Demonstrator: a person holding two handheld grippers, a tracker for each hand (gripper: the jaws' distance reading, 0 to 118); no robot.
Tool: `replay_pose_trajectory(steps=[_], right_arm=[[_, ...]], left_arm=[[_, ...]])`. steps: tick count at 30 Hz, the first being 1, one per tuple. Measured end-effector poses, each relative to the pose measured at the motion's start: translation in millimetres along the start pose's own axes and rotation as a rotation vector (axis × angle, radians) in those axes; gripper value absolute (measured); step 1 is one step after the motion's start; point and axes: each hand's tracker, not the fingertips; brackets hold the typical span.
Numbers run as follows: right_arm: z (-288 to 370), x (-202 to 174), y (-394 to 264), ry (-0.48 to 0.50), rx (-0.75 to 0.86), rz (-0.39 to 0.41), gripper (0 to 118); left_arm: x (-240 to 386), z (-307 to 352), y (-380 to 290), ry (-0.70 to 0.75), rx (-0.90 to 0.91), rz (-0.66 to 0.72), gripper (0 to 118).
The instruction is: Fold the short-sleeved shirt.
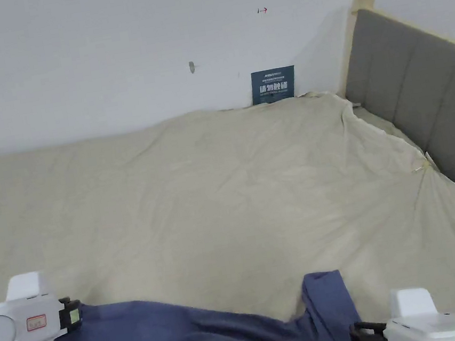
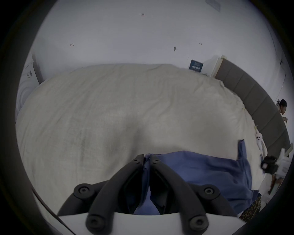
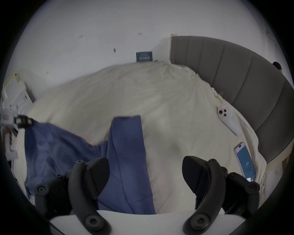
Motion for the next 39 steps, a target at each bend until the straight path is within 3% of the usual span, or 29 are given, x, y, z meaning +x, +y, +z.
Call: replay_pose_trajectory(steps=[4, 9, 12, 13, 14, 15, 24, 31, 39], right_arm=[[-5.9, -12.3, -16.4, 0.006, -0.078, 0.021, 88], [-10.6, -24.9, -36.0, 0.023, -0.181, 0.022, 50], [-6.0, -27.3, -40.4, 0.020, -0.162, 0.017, 48], [-0.3, -26.6, -37.5, 0.026, -0.163, 0.018, 37], [4.8, -26.3, -36.4, 0.027, -0.151, 0.023, 10], [11.1, -26.3, -35.7, 0.048, -0.131, 0.010, 3], [83.2, 4.3, 6.3, 0.109, 0.130, -0.024, 3], [120.7, 37.5, 86.9, 0.175, 0.365, -0.020, 3], [171.1, 13.6, 192.5, 0.247, 0.554, 0.016, 3]], left_arm=[[6.5, 27.0, -0.9, -0.006, 0.028, 0.008, 4], [1.0, 25.9, -6.0, 0.003, 0.027, 0.020, 4], [-4.2, 24.6, -11.3, 0.009, 0.021, 0.029, 4], [-5.2, 25.7, -13.3, 0.013, 0.018, 0.032, 4], [-0.9, 31.4, -19.7, 0.016, 0.019, 0.036, 4], [-1.1, 33.9, -22.1, 0.017, 0.020, 0.041, 4], [-30.2, 78.7, -28.2, 0.016, 0.093, 0.145, 4], [-51.6, 151.8, -2.5, 0.031, 0.232, 0.157, 4], [-58.0, 234.7, 59.3, 0.071, 0.419, 0.154, 4]])
